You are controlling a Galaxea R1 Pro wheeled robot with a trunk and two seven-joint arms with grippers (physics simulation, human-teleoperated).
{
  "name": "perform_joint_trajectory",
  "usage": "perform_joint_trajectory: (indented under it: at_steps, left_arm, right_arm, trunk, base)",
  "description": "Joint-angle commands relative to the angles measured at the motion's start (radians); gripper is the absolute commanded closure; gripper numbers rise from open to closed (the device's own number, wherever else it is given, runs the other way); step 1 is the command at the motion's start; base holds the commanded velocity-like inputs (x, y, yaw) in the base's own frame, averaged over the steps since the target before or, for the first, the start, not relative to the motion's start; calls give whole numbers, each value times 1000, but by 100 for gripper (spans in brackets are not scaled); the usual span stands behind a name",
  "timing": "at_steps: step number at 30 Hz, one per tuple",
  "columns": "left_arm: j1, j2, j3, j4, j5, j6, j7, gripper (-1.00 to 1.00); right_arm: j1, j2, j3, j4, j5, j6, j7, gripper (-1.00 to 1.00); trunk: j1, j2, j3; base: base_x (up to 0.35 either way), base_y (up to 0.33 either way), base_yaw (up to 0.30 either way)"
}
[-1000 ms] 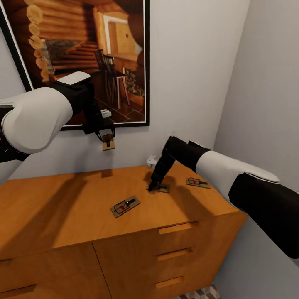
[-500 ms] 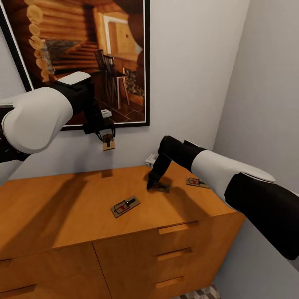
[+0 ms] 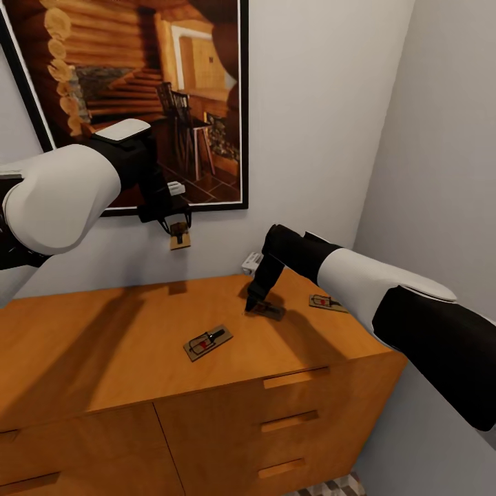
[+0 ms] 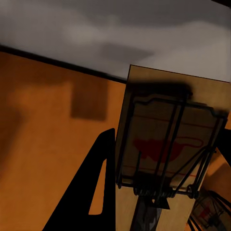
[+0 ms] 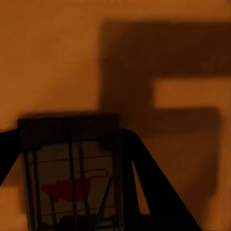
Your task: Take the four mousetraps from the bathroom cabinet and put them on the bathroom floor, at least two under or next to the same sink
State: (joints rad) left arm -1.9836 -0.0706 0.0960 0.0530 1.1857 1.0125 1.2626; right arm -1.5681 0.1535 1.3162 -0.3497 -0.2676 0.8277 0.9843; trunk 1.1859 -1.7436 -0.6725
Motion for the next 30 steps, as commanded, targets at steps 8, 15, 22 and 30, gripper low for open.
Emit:
perform_joint_trajectory:
  at_steps: [8,15,22,30]
  left_arm:
    - [-1,0,8,1,-5,8,11,100]
    - [-1,1,10,1,-5,8,11,100]
    - [0,0,10,1,-5,8,10,100]
    - [0,0,10,1,-5,8,11,100]
  right_arm:
    - [86,-1,9,0,-4,3,1,100]
    - [82,-5,2,-68,-5,58,29,100]
    - [-8,-8,0,-176,-9,169,69,100]
    - [-93,-8,0,-169,-9,173,106,100]
  trunk:
    - [0,0,-1]
    - [0,0,-1]
    - [0,0,-1]
    - [0,0,-1]
  base:
    - [0,0,0]
    - [0,0,0]
    - [0,0,0]
    - [0,0,0]
